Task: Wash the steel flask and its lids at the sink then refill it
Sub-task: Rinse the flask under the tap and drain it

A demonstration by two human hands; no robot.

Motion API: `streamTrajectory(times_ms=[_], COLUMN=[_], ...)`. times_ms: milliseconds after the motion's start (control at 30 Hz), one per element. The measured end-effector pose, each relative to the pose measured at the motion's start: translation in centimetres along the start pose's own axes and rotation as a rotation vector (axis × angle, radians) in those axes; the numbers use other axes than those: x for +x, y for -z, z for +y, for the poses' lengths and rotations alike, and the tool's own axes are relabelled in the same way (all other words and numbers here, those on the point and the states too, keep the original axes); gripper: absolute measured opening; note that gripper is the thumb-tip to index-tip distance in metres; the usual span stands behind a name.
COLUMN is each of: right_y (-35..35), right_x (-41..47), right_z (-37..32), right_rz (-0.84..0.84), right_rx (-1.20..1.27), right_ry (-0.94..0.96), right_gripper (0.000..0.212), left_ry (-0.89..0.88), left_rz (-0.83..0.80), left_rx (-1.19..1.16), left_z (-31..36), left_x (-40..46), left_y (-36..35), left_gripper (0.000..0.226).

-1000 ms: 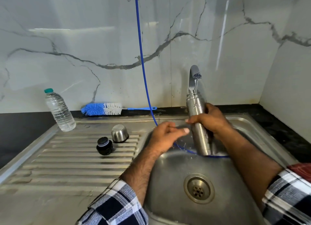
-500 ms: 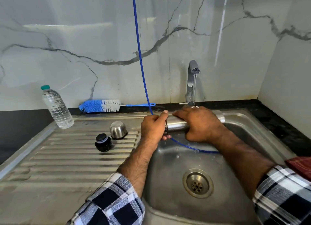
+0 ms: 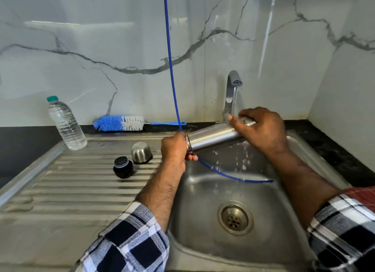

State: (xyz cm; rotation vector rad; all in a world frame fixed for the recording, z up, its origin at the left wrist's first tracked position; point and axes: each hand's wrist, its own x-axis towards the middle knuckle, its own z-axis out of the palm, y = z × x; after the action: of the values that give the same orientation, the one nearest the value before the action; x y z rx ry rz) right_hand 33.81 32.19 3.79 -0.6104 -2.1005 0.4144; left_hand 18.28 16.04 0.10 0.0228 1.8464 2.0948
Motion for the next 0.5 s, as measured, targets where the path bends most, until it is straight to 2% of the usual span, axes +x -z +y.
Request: streamTrajectory(times_ms=[67, 100, 133, 167, 200, 233, 267, 300, 367, 433, 500], right_y=[-1.2, -1.2, -1.0, -0.6, 0.2, 0.7, 0.9, 0.9, 0.6, 0.1, -0.9], right_x=[-0.2, -0.1, 0.0, -0.1, -0.3, -0.3, -0.2, 0.0, 0.2, 0.2, -0.3], right_z=[-0.5, -0.6, -0.5, -0.3, -0.2, 0.0, 0.2, 0.2, 0.0, -0.3, -0.7], right_rz=[0.121, 0.115, 0.049, -0.074, -0.227, -0.366, -0.445, -0.449, -0.314, -0.18, -0.139], right_rx=[0.394, 0.6, 0.797, 0.918, 0.937, 0.877, 0.792, 0.683, 0.388, 0.008, -0.274], right_ry=[-0.3, -0.5, -0.709, -0.904, -1.031, -1.07, -1.06, -1.009, -0.818, -0.547, -0.325], right_gripper=[0.022, 0.011, 0.01, 0.017, 0.029, 0.038, 0.042, 0.04, 0.035, 0.043, 0.052], left_ry=[-0.048, -0.105, -0.188, -0.295, -0.407, -0.506, -0.573, -0.601, -0.553, -0.452, -0.392], left_rz=[-0.005, 0.005, 0.029, 0.054, 0.07, 0.078, 0.084, 0.091, 0.11, 0.126, 0.137], left_rx=[0.013, 0.038, 0.075, 0.123, 0.181, 0.239, 0.284, 0.312, 0.3, 0.251, 0.254], left_z=[-0.2, -0.2, -0.4, -0.7, -0.9, -1.0, -1.1, -1.2, -1.2, -1.1, -1.2], left_x=[-0.7, -1.0, -1.0, -0.7, -0.4, -0.2, 0.1, 0.3, 0.0, -0.8, -1.5], left_y=[-0.4, -0.5, -0.6, -0.5, -0.4, -0.2, -0.1, -0.1, -0.4, -1.1, -1.7], left_gripper=[0.02, 0.02, 0.023, 0.027, 0.031, 0.033, 0.033, 0.031, 0.031, 0.033, 0.032])
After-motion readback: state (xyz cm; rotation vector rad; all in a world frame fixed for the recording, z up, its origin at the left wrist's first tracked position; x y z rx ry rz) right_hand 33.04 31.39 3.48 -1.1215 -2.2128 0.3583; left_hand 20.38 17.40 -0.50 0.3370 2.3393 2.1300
